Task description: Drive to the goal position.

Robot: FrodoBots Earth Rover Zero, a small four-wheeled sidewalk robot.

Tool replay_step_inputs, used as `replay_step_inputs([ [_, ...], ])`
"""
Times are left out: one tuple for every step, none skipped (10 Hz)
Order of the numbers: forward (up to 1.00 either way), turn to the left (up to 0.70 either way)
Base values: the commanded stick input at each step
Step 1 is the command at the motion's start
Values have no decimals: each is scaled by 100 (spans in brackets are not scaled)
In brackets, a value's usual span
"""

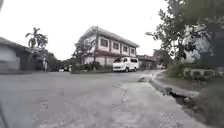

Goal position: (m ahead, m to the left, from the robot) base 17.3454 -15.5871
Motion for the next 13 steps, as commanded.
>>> replay_step_inputs([
  [100, 0],
  [100, 0],
  [100, 0],
  [100, 0],
  [100, -2],
  [100, -31],
  [100, -40],
  [100, -40],
  [100, -13],
  [100, 0],
  [100, 0],
  [100, 0],
  [100, -34],
])
